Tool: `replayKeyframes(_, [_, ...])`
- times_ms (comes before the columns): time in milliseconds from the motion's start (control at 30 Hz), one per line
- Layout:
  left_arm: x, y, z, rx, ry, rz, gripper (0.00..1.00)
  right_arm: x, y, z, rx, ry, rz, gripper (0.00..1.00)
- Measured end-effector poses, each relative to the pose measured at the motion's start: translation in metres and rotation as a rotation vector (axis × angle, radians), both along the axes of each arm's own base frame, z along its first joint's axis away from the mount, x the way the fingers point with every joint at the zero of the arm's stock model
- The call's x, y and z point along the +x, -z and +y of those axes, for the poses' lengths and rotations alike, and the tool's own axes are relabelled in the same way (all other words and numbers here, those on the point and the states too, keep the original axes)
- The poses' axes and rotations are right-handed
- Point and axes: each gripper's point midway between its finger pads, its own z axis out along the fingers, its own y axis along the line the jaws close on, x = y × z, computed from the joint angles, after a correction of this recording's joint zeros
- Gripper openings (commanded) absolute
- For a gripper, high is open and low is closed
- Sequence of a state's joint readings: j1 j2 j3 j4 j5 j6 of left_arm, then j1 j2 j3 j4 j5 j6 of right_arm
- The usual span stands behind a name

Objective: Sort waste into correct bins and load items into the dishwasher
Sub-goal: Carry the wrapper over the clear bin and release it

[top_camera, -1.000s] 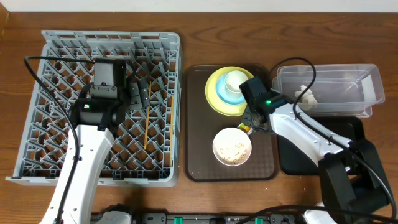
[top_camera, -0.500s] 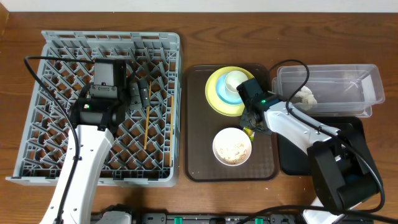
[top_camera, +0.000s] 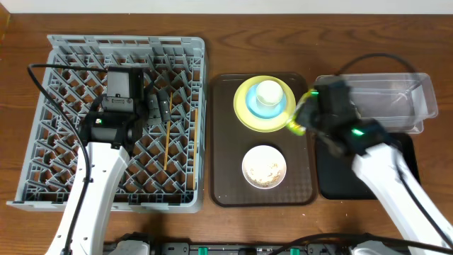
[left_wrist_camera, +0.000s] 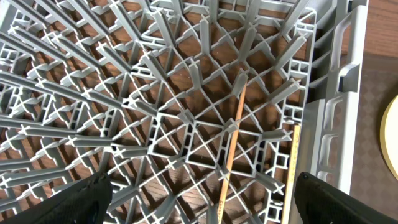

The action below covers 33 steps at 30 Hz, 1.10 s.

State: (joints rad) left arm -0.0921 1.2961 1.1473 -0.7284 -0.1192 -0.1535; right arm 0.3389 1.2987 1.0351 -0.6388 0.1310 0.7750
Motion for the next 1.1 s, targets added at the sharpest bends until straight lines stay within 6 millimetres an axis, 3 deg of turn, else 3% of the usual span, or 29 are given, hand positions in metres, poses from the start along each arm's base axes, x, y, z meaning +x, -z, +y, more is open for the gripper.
replayKeyframes(67, [0.0,0.0,0.0,0.0,0.0,0.0,0.94,-0.001,-0.014,-0.023,-0.022,0.065,-0.04,0.01])
replayKeyframes(167, [0.0,0.0,0.0,0.0,0.0,0.0,0.94,-0.001,-0.02,-0.062,-0.072,0.185,-0.053,0.01])
replayKeyframes(367, [0.0,0.0,0.0,0.0,0.0,0.0,0.95,0.001,-0.003,-0.134,-0.138,0.4,0.005,0.01])
replayKeyframes(500, [0.0,0.0,0.0,0.0,0.0,0.0,0.94,0.0,0.021,-0.166,-0.165,0.485,0.085,0.05])
replayKeyframes(567, [0.0,0.0,0.0,0.0,0.0,0.0,0.94,0.001,0.033,-0.174,-0.178,0.499,0.121,0.13])
replayKeyframes(600, [0.0,0.0,0.0,0.0,0.0,0.0,0.94,0.002,0.039,-0.178,-0.183,0.504,0.137,0.21])
replayKeyframes(633, [0.0,0.0,0.0,0.0,0.0,0.0,0.94,0.003,0.043,-0.179,-0.189,0.5,0.147,0.32])
replayKeyframes(733, [0.0,0.0,0.0,0.0,0.0,0.0,0.95,0.007,0.052,-0.182,-0.208,0.476,0.164,0.78])
replayKeyframes(800, [0.0,0.0,0.0,0.0,0.0,0.0,0.95,0.009,0.052,-0.182,-0.222,0.458,0.164,0.91])
replayKeyframes(867, [0.0,0.0,0.0,0.0,0.0,0.0,0.94,0.011,0.051,-0.182,-0.235,0.438,0.155,0.97])
replayKeyframes(1033, [0.0,0.0,0.0,0.0,0.0,0.0,0.95,0.012,0.05,-0.178,-0.255,0.357,0.163,0.93])
replayKeyframes(1100, [0.0,0.0,0.0,0.0,0.0,0.0,0.94,0.013,0.048,-0.171,-0.243,0.298,0.161,0.8])
